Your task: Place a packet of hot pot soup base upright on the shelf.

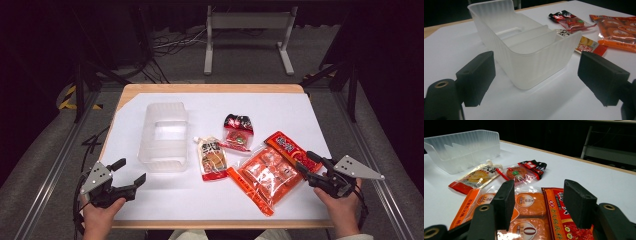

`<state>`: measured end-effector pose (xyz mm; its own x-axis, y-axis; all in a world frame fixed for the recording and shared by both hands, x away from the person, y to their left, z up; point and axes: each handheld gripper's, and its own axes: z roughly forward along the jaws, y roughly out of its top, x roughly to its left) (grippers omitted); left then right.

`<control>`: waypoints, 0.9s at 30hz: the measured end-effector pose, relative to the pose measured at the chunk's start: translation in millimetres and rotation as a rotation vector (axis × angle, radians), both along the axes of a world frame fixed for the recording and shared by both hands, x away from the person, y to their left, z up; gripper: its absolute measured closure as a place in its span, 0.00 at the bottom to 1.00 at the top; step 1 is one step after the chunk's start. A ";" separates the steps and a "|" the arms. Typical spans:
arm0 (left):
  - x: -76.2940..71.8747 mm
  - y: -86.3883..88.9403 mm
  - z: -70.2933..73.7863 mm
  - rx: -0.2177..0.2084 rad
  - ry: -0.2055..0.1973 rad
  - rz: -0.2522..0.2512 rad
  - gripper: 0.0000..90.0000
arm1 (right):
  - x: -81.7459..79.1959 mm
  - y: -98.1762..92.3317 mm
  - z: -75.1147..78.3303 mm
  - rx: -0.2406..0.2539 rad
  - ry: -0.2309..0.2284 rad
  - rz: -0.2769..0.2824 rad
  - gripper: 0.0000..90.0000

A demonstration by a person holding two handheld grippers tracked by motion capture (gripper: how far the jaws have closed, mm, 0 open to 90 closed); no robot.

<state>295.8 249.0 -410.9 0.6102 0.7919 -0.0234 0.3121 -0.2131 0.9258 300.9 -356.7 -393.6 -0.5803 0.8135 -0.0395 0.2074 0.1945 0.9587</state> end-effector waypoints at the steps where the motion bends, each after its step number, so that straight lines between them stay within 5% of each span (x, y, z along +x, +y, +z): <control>1: -0.1 0.5 0.5 0.001 -0.002 0.001 0.17 | 0.4 0.2 0.0 -0.003 0.000 -0.002 0.49; 9: 3.5 2.1 -1.6 -0.023 0.016 0.005 0.17 | 7.7 -0.3 -2.7 0.015 0.038 0.019 0.46; 27: 5.7 -1.3 -6.6 -0.015 0.025 0.005 0.17 | 42.8 -11.4 1.0 0.010 0.101 -0.060 0.42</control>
